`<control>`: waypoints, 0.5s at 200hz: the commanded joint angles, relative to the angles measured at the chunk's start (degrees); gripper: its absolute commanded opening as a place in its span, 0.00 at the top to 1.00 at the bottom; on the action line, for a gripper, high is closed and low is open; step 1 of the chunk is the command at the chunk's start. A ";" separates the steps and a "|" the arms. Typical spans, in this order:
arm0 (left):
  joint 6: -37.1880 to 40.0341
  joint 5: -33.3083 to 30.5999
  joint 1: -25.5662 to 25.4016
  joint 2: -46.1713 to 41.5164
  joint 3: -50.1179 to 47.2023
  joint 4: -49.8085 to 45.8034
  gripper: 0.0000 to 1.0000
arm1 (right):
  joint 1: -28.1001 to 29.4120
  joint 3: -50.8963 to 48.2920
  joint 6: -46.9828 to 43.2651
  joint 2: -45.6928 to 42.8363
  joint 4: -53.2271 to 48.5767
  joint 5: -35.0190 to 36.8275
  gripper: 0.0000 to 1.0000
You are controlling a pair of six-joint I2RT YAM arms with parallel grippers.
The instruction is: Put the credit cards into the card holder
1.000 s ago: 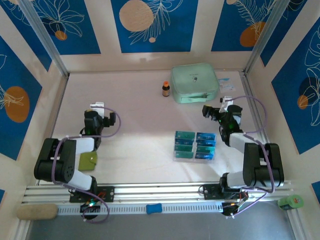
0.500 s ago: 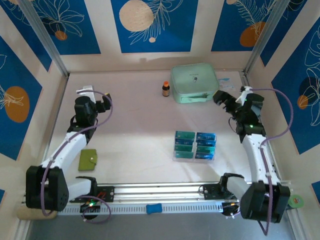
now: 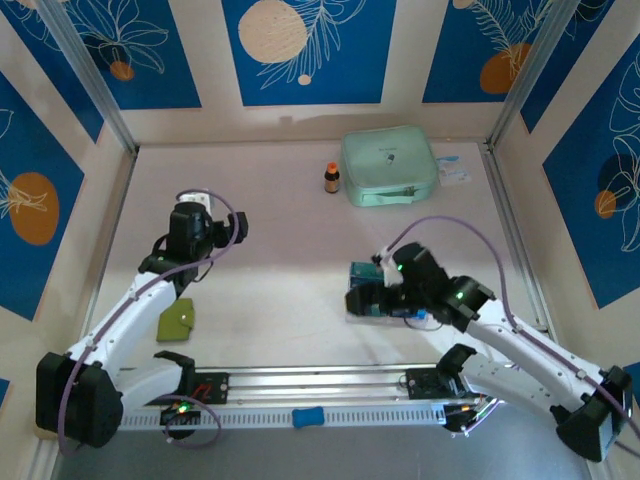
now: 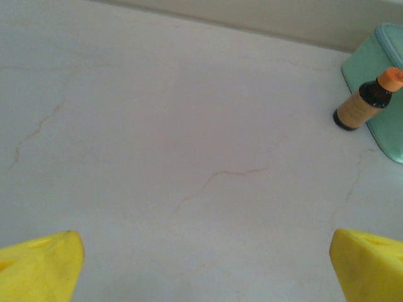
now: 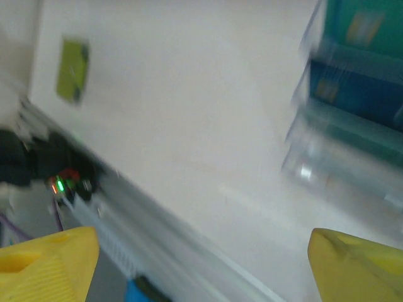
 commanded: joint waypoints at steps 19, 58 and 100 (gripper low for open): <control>-1.10 -0.69 -1.14 0.46 2.48 -1.65 0.00 | 13.06 -5.16 9.81 1.26 -5.80 10.41 0.13; -1.59 -0.22 -1.48 1.10 2.64 -0.72 0.00 | 17.05 -8.44 13.98 5.47 -2.74 16.13 0.14; -1.95 0.54 -1.59 1.76 3.00 -0.59 0.00 | 16.86 -9.64 15.20 8.33 0.64 21.23 0.14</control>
